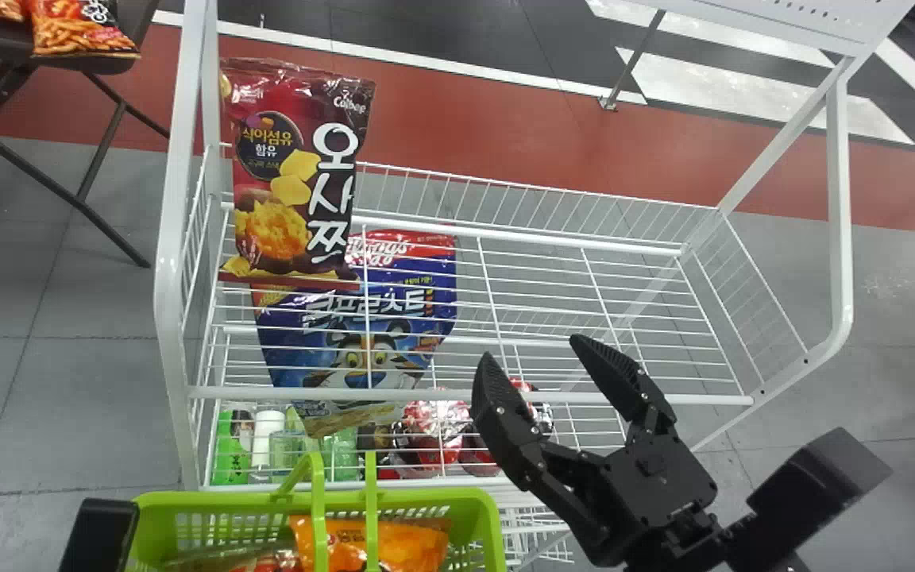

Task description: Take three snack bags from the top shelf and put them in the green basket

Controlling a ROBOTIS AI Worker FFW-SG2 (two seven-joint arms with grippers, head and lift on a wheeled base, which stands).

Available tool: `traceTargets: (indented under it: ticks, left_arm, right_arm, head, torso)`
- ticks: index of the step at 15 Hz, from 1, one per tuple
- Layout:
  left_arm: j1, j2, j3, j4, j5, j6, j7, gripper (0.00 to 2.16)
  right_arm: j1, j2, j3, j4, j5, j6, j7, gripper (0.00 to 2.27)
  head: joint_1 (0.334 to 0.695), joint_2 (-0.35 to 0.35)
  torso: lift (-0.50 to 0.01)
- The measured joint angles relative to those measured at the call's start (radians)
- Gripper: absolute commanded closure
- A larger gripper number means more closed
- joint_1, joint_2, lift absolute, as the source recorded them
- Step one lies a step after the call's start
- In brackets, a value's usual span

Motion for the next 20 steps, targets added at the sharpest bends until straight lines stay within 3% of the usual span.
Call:
traceTargets:
  ticks: [20]
  left_arm:
    - [-0.001,0.0,-0.001,-0.003,0.0,0.003,0.006,1.39]
  right_arm:
    - [-0.004,0.0,-0.011,-0.002,-0.017,-0.006,0.0,0.09]
  head:
    - [0.695,-0.35]
  torso:
    - [-0.028]
